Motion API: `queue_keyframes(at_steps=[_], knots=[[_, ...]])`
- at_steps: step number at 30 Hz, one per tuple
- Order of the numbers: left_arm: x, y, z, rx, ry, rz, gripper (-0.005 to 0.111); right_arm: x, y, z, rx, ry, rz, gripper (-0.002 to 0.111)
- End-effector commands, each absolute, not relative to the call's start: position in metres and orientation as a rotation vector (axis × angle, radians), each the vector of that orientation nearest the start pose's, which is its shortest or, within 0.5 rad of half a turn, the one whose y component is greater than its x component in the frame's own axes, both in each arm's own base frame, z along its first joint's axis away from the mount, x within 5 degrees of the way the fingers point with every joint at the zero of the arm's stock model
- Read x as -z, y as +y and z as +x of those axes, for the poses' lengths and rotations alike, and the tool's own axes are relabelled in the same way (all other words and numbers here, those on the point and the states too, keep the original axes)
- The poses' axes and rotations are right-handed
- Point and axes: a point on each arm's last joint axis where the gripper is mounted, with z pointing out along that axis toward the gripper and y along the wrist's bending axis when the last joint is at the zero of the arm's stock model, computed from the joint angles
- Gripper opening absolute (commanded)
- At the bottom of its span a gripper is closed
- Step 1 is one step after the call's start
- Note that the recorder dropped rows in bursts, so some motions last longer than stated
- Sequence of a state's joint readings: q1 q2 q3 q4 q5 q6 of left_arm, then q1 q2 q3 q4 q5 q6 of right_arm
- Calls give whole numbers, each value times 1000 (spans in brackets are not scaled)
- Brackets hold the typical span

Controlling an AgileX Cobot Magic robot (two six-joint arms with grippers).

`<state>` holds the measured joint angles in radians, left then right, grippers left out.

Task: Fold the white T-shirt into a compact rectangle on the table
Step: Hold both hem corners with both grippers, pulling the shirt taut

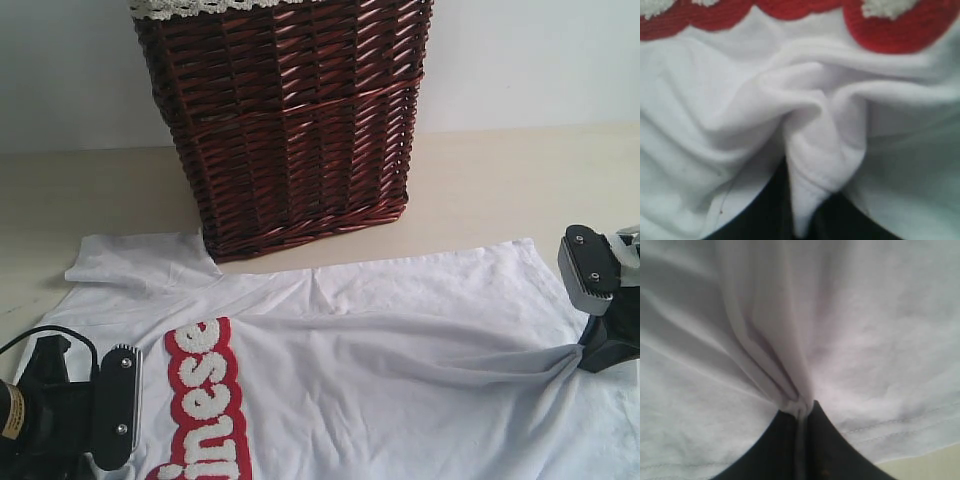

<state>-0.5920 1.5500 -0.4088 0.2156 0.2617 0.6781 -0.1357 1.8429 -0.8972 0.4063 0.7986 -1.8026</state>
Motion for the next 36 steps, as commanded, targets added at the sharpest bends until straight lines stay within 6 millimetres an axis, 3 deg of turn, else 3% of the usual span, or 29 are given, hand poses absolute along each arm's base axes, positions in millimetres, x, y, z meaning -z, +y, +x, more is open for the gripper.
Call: queue_keyframes(at_steps=[1, 20, 23, 36], knots=[[-105, -105, 163, -92, 2259, 1864, 0, -124, -14, 291, -334, 2310, -1803, 0], [-104, -102, 161, -106, 2273, 1913, 0, -125, -13, 288, -377, 2362, -1767, 0], [-104, -101, 162, -124, 2245, 1942, 0, -124, -15, 292, -315, 2360, -1746, 0], [-112, -98, 164, -171, 2230, 1900, 0, -141, -13, 289, -303, 2373, -1688, 0]])
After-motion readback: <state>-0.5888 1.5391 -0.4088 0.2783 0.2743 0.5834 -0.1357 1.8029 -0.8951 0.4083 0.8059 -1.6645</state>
